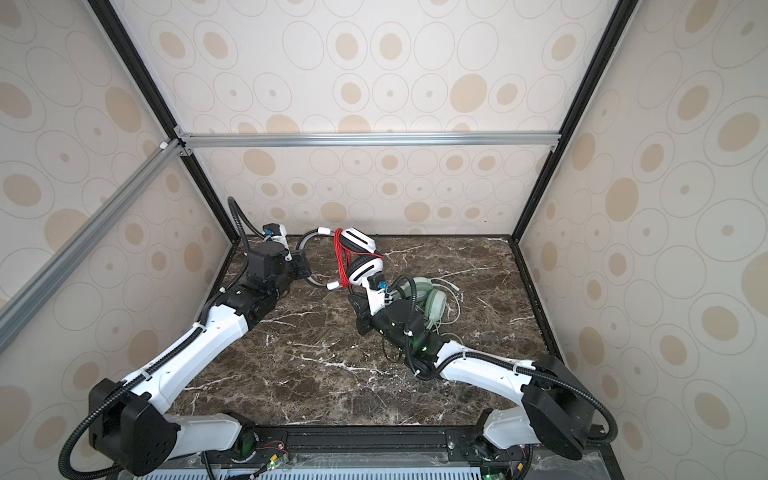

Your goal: Wrap the headphones

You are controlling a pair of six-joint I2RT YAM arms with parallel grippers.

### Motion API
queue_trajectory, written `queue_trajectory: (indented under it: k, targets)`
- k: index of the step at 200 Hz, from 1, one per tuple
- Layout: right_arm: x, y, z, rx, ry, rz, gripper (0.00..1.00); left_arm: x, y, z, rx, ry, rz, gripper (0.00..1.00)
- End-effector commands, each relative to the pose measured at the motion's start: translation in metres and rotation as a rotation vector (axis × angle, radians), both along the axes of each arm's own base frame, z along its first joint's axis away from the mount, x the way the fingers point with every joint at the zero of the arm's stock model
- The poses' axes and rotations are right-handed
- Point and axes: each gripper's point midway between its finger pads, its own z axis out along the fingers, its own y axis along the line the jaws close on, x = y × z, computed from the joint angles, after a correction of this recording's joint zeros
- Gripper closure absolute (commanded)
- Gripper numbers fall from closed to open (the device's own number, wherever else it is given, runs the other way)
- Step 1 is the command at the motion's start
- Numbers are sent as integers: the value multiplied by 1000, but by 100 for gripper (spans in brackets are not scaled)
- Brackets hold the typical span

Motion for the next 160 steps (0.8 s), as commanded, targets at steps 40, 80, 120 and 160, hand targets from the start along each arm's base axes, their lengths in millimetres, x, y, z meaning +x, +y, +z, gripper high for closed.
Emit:
queue_trajectory:
  k: [40, 80, 120, 160]
  targets:
    - [20, -5, 31, 208, 103, -147, 100, 1, 1, 17, 116, -103, 85, 100]
    - [44, 3, 5, 214, 185, -194, 100, -4, 6, -19, 205, -42, 73, 100]
    - [66, 20, -55, 151, 291, -221, 100, 1, 22, -60, 154, 29, 82, 100]
    - [87, 33, -115, 149, 399, -229, 100, 18, 35, -103, 135, 110, 73, 100]
